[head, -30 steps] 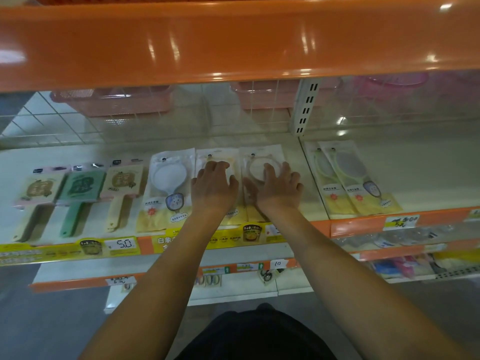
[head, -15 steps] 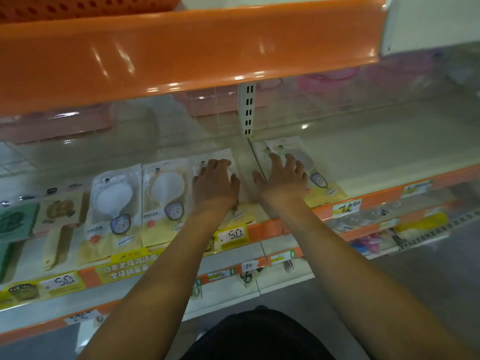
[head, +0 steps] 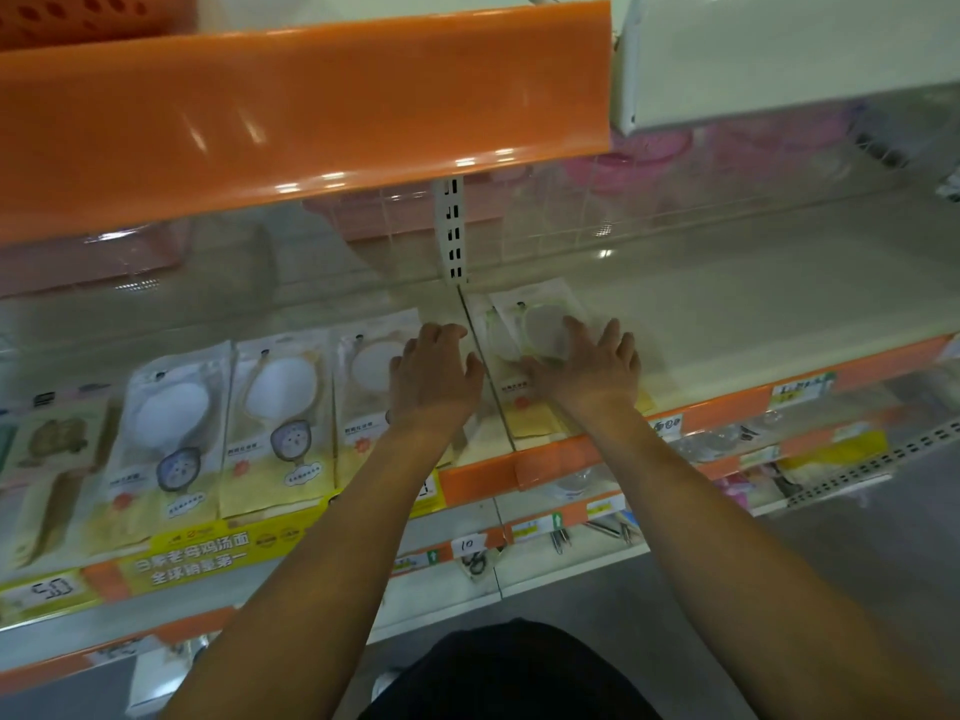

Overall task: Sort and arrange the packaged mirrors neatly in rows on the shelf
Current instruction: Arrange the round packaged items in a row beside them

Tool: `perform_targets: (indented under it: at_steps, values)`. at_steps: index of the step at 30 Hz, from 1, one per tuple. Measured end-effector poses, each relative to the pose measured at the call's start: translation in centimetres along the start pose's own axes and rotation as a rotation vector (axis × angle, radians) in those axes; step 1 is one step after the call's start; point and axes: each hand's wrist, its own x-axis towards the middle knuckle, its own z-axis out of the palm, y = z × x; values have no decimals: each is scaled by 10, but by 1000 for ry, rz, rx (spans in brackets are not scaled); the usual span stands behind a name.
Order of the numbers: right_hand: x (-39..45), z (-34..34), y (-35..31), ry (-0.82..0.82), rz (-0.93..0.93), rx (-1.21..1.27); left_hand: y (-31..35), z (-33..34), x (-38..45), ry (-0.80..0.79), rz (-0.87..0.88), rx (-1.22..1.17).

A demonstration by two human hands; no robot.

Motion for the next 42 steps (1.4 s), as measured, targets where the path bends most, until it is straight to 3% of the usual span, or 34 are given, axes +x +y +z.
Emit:
perform_targets:
  at_steps: [3,20,26,42]
  values:
    - [6,1,6,-55,-13,-39,5,3,2,5,-13,9]
    - [9,-4,9,54,-82,-67,19,15,3,18,-28,19]
    - [8,0,6,21,-73,-128,15,14,3,20,-35,29]
    - [7,0,6,135,-66,-12,12,12,4,22,-25,16]
